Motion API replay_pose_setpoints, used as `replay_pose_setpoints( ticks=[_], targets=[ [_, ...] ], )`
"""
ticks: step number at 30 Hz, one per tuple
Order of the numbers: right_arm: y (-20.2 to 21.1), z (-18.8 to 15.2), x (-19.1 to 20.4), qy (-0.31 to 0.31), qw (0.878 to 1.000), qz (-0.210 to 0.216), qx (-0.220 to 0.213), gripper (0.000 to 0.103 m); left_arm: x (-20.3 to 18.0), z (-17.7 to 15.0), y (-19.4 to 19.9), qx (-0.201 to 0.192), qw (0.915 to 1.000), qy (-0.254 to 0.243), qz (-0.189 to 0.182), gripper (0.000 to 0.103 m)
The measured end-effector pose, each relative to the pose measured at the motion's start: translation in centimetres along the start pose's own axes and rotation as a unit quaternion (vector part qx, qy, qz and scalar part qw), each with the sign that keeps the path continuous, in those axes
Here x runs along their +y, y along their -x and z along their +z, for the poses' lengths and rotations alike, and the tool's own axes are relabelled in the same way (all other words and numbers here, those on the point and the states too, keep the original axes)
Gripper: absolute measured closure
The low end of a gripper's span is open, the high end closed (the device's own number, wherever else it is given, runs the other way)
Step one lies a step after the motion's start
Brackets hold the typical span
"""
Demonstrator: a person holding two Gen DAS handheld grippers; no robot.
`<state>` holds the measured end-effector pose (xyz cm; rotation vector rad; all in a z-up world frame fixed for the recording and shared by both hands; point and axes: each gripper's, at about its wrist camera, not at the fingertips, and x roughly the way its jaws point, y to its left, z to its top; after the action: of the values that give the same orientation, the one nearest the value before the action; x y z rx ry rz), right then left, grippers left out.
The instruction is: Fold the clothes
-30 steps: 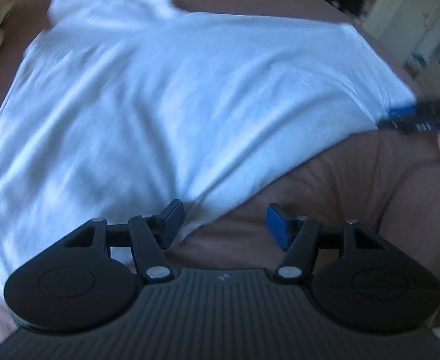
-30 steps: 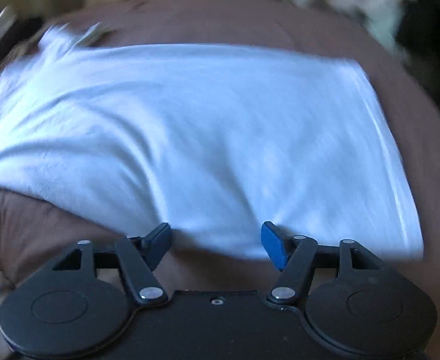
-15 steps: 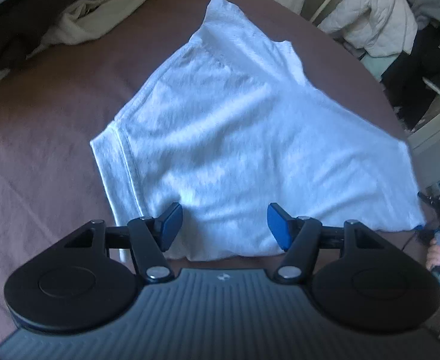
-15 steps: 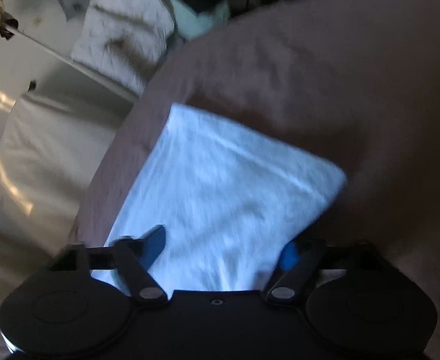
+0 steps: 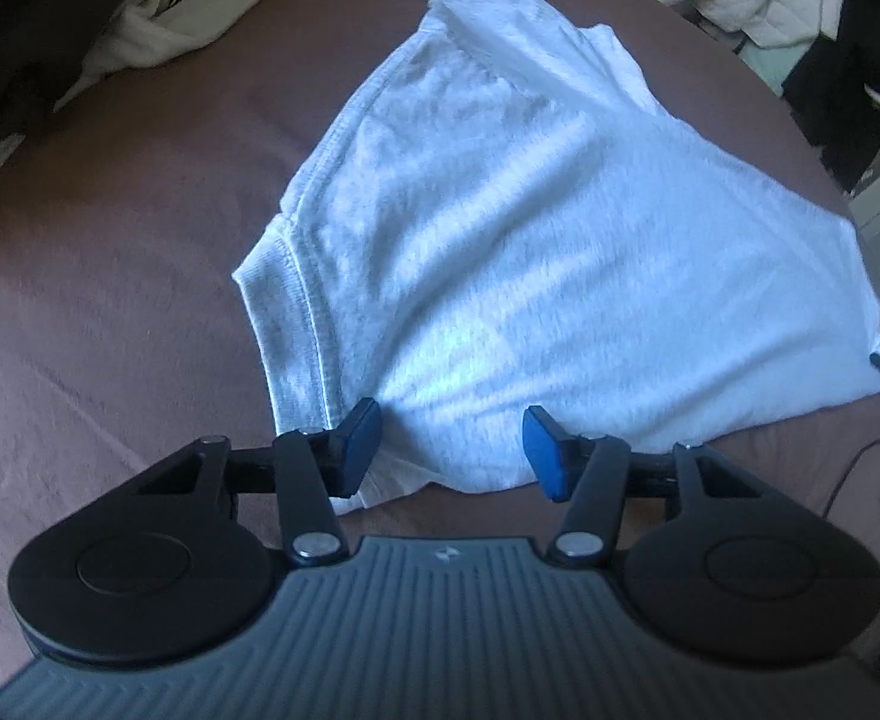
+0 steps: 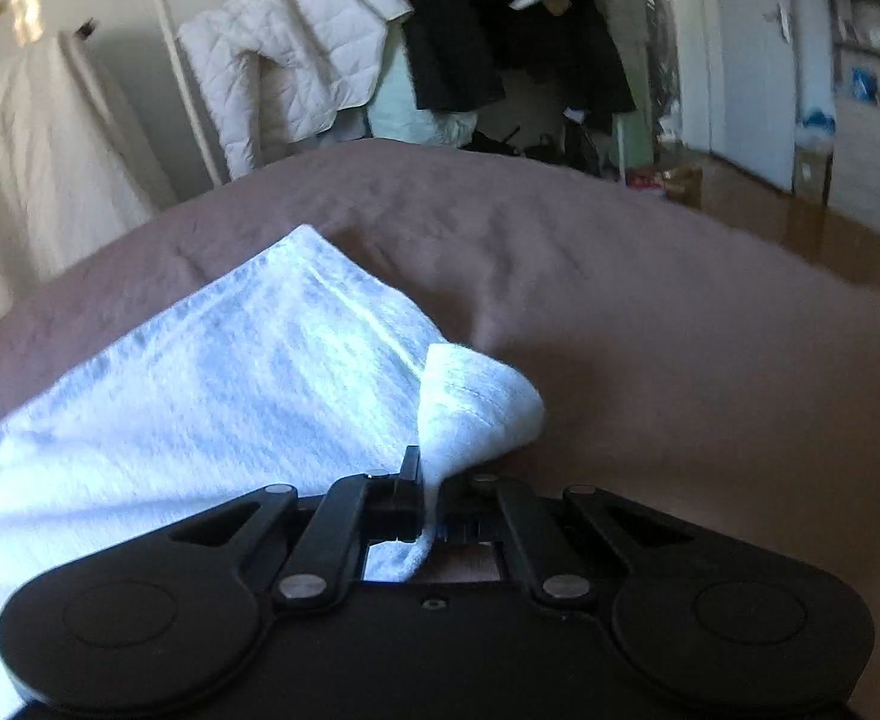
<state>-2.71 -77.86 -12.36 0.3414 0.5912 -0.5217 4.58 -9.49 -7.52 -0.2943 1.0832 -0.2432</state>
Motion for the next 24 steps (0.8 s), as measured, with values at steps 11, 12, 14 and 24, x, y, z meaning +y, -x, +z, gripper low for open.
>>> replay_pose_setpoints(
  ticks=[11,12,14,24],
  targets=[
    [5.2,6.2,7.4,0.092,0.987,-0.108,-0.073,0.028,-2.1,0.3,3.6,-0.031,0.9994,0.008,-0.016,0.043],
    [6.3,6.8,9.0,0.109,0.986,-0.089,-0.093,0.021,-2.5,0.7,4.1,-0.04,0.9991,-0.002,-0.01,0.043],
    [7.6,7.5,12.0,0.138,0.984,-0.014,-0.108,0.013,-3.0,2.1,4.9,-0.057,0.9982,-0.018,-0.002,0.04],
    [-0.5,8.5,30.9,0.179,0.901,0.358,0.168,0.014,-4.2,9.5,2.3,-0.069,0.9911,-0.11,0.029,0.034]
  ],
)
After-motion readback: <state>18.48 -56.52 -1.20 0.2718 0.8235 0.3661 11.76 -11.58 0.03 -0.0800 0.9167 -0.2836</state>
